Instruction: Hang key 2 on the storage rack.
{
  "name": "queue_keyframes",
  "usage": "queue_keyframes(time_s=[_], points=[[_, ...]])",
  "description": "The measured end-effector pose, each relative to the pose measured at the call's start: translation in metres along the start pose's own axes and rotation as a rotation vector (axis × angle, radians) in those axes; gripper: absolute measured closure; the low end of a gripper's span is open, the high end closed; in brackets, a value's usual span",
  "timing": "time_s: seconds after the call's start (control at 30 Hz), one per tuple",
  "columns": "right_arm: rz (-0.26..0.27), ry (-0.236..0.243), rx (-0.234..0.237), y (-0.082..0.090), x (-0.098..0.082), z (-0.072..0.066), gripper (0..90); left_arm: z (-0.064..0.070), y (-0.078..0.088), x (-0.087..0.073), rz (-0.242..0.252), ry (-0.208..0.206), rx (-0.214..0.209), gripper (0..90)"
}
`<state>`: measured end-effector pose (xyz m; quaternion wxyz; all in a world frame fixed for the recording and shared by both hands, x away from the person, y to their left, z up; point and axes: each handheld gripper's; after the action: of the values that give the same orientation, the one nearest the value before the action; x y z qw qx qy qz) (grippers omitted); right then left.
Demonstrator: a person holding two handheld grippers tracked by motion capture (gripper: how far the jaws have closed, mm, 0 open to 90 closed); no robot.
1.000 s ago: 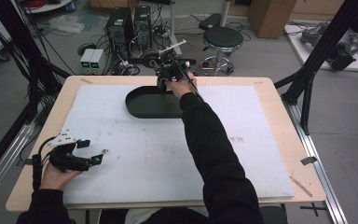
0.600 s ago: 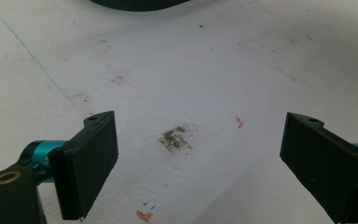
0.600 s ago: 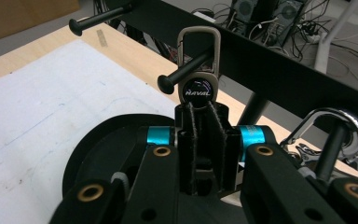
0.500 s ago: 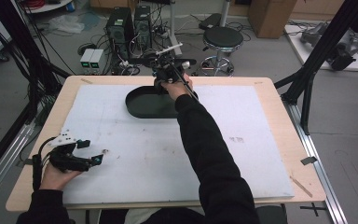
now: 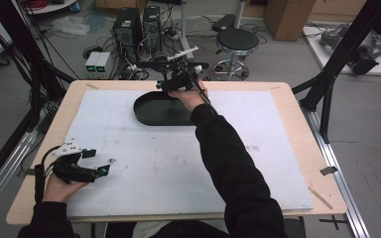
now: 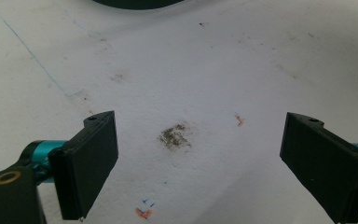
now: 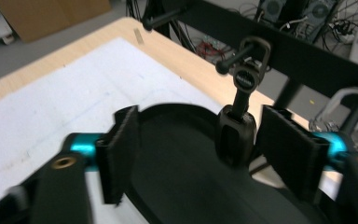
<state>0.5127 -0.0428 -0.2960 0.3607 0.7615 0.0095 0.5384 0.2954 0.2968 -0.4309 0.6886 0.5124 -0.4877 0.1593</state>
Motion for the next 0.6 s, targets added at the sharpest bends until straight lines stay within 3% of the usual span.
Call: queue_keyframes(time_s=[0.17,0.23,0.37,0.6], points=[[-0.055,-0.040,-0.034,0.002,-0.007,0.004,12.2,0.000,0.000,0.000,0.004,0.001,0.000,11.7],[-0.071,-0.040,-0.037,0.003,-0.010,0.006,10.8,0.000,0.001,0.000,0.004,0.000,0.000,11.7],[-0.048,-0.040,-0.025,0.010,-0.018,0.008,2.5,0.000,0.001,0.000,0.003,-0.002,0.001,11.7],[-0.023,-0.064,-0.016,0.027,-0.030,0.015,2.4,0.000,0.001,0.000,0.005,-0.003,0.002,11.7]])
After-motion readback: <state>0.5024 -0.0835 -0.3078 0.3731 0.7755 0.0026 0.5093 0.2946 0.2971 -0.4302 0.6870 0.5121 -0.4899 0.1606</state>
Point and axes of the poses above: each handheld gripper's, and its own axes: y roughly backward along the jaws, x roughly out of its top, z roughly to its right, and after that the axes turned 14 degrees about x, right-handed
